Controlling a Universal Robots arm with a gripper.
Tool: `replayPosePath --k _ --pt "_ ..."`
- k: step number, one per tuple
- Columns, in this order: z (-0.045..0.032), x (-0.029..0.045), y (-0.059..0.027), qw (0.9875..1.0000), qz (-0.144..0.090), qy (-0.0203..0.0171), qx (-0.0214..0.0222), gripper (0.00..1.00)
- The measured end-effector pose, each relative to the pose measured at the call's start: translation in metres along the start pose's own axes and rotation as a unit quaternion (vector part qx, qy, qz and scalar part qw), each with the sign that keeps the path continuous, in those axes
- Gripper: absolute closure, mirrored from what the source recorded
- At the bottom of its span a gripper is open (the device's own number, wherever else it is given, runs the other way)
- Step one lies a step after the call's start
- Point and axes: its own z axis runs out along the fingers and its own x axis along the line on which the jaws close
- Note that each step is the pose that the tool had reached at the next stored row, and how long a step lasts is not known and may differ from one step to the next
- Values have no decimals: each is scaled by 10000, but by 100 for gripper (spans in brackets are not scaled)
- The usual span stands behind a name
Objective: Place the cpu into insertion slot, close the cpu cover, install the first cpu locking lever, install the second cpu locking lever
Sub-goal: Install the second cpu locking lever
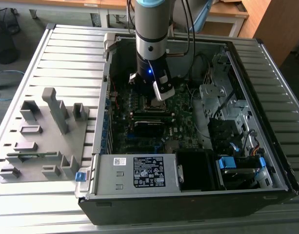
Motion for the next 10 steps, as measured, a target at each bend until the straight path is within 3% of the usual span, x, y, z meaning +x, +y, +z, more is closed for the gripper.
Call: replayPosePath --k 10 --pt "128 58 -33 10000 10 -1 2 90"
